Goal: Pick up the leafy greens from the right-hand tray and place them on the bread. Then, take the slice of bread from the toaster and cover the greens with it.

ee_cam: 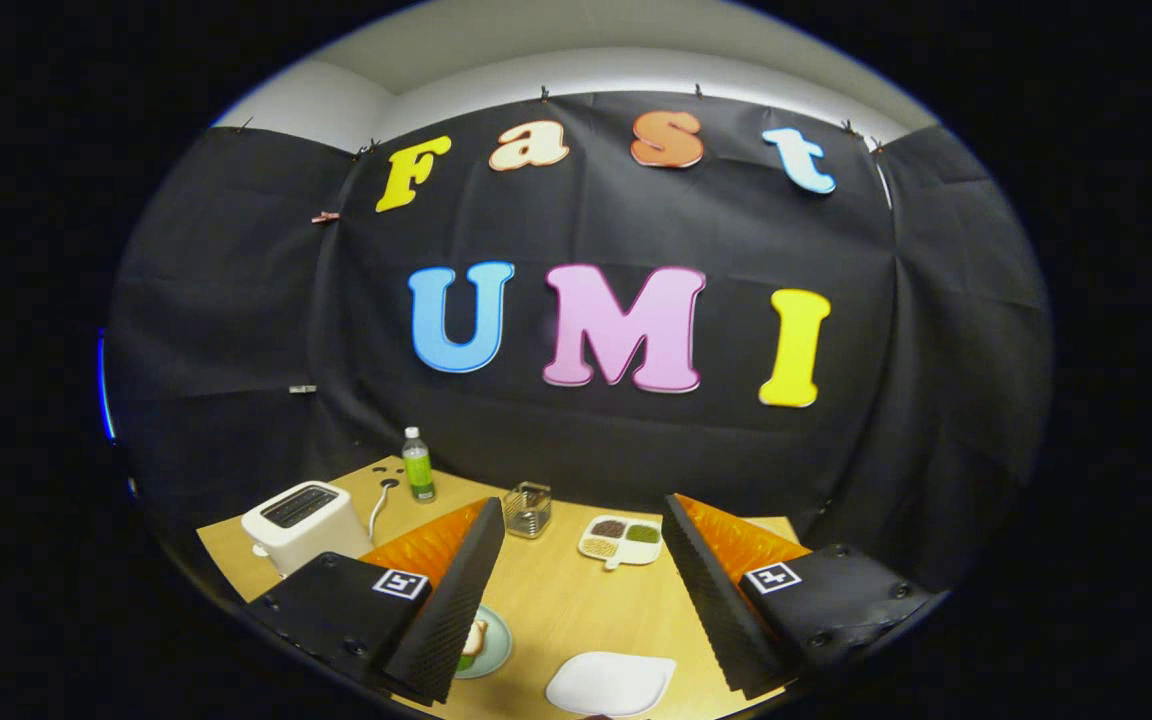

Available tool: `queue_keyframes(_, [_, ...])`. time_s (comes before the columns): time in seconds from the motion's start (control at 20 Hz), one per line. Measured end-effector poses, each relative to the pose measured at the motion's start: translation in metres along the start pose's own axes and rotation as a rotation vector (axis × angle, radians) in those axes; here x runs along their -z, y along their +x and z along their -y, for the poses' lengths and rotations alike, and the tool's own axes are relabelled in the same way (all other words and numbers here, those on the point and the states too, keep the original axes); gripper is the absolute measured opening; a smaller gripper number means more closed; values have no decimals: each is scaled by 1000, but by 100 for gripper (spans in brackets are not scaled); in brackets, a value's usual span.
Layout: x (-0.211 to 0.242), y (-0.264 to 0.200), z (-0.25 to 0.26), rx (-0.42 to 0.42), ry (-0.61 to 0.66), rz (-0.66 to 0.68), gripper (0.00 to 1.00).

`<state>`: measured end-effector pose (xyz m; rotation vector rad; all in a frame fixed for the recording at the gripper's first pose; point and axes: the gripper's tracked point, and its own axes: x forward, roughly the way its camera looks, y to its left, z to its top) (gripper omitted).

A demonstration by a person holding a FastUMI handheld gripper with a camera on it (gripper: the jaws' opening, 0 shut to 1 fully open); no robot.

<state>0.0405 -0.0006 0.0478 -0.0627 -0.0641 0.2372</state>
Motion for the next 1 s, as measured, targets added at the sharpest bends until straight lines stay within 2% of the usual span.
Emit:
queue_keyframes(0.15, [-23, -38, 11, 95, -3, 57, 98])
queue_keyframes(0.4, [-6, -85, 8, 239, 22, 6, 98])
queue_keyframes(0.7, [4, -100, -18, 291, 46, -38, 98])
queue_keyframes(1.0, [2, -101, -22, 338, 60, -45, 100])
